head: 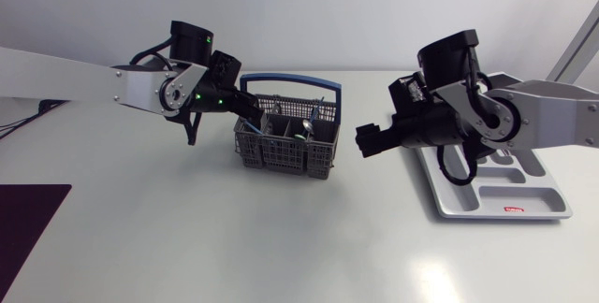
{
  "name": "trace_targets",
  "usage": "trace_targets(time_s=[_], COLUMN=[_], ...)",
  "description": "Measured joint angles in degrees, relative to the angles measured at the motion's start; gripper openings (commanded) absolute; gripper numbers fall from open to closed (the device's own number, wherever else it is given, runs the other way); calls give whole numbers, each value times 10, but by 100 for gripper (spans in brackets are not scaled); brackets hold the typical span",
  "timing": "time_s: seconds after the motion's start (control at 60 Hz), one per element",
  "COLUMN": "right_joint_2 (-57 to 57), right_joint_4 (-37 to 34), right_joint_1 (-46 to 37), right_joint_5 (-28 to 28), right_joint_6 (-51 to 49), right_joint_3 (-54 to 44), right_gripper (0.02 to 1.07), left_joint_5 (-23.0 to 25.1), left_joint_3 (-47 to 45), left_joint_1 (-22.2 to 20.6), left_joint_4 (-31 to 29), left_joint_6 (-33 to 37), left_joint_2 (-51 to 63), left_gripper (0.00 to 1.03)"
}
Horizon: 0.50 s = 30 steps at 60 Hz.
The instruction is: Unload the cutlery basket into the drawer organizer.
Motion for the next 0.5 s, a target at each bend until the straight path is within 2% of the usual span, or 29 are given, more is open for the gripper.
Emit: trace_targets(time_s=[0.017, 0.1, 0.317, 0.5], right_joint_2=[-1, -6, -19, -31], right_joint_4=[0, 0, 0, 0], right_joint_1=[0, -1, -3, -4], right_joint_5=[0, 0, 0, 0], right_joint_6=[0, 0, 0, -2], right_joint_3=[0, -1, -5, -14], right_gripper=[103, 103, 103, 103], left_joint_5=[-1, -3, -12, -15], left_joint_3=[0, 0, -2, -45], left_joint_1=[0, -1, -2, -9], left_joint_4=[1, 7, 5, -13], left_joint_6=[0, 0, -1, -3], left_joint_2=[1, 3, -2, -47], left_gripper=[25, 22, 21, 21])
